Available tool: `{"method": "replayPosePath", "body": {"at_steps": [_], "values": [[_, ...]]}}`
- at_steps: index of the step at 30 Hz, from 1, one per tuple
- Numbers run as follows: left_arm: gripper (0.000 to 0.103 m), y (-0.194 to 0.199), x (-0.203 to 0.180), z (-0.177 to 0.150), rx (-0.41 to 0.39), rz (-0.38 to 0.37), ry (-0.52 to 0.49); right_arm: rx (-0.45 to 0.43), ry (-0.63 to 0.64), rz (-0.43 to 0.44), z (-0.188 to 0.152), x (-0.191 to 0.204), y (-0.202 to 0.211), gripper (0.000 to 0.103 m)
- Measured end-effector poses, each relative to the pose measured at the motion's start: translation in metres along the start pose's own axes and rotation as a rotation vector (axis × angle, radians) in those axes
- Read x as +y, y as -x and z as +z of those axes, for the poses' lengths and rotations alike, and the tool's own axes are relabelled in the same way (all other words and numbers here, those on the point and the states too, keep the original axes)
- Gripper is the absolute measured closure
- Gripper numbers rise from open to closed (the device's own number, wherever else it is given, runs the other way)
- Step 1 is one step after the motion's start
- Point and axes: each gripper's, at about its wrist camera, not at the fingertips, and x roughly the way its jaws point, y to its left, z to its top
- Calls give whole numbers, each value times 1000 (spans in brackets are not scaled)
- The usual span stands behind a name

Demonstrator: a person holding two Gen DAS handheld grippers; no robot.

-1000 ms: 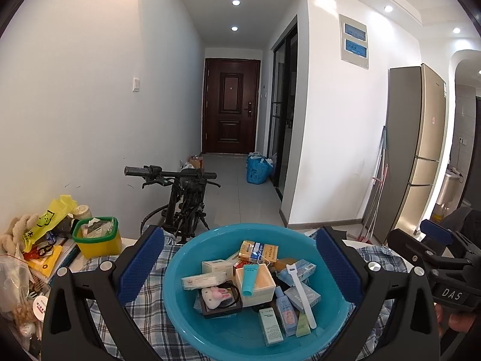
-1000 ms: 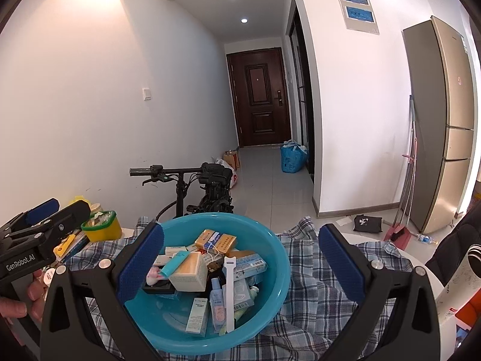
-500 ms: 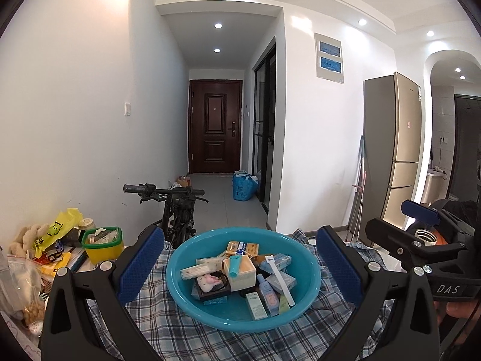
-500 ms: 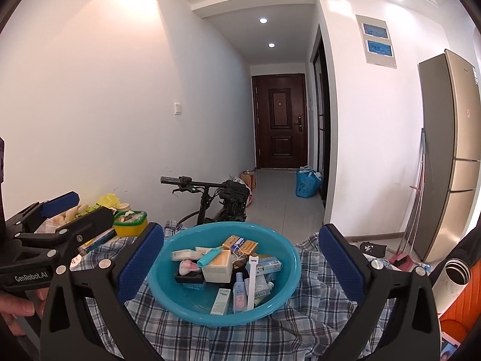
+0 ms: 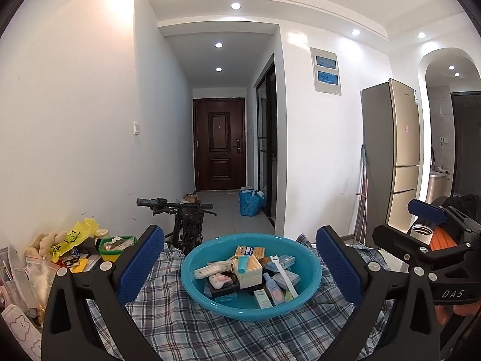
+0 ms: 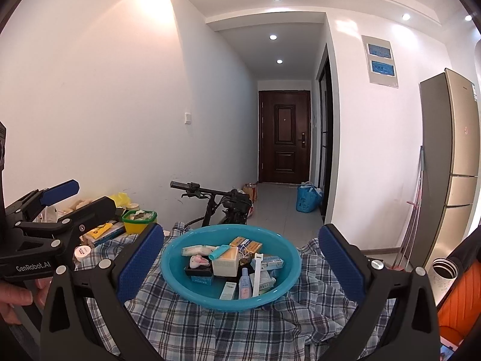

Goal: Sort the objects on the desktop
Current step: 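Raise both tools up away from the basin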

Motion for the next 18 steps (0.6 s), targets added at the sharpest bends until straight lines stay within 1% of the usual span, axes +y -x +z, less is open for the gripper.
{"method": "replayPosePath", "body": {"at_steps": [3, 8, 14, 18], "values": [[0, 5, 2, -4, 0, -9, 4, -3, 17, 2, -2, 4, 6, 1], [0, 11, 0, -10, -7, -1, -10, -38, 6, 4, -2, 6, 18, 1], [0, 12, 4, -19, -13, 2, -1, -37, -11, -9, -12, 6, 21, 1], [0, 9, 2, -34, -3, 17, -13, -26, -14, -27, -24, 4, 21, 1]]}}
